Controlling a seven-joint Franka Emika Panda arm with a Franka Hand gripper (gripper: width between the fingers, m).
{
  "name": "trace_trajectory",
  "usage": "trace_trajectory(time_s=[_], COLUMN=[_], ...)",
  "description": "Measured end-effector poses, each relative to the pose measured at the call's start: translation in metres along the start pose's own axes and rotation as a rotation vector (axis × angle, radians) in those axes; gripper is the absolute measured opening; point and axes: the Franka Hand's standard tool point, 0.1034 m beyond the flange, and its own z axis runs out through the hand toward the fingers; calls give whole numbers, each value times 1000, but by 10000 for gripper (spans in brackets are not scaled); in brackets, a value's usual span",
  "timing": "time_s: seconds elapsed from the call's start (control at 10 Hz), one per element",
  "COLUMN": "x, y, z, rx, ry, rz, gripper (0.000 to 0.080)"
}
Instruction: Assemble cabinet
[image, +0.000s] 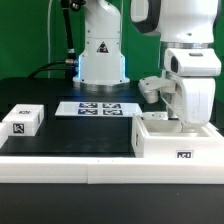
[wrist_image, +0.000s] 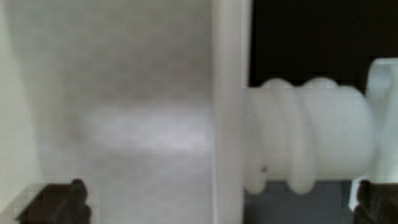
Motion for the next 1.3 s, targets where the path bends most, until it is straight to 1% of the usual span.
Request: trace_trajectory(time_s=[0.3, 0.5, 0.6, 0.7, 0.8, 0.9, 1.3], x=[0, 0, 0, 2, 6, 10, 8], y=[-1, -6, -10, -12, -18, -24, -24], z=[-2, -17, -28, -43, -53, -55, -53], rx=[-1, -11, -7, -23, -34, -41, -37], ry=[0, -4, -12, -13, -10, -4, -5], rz=[0, 5, 1, 5, 22, 32, 36], gripper=[796, 797, 797, 797, 797, 797, 797])
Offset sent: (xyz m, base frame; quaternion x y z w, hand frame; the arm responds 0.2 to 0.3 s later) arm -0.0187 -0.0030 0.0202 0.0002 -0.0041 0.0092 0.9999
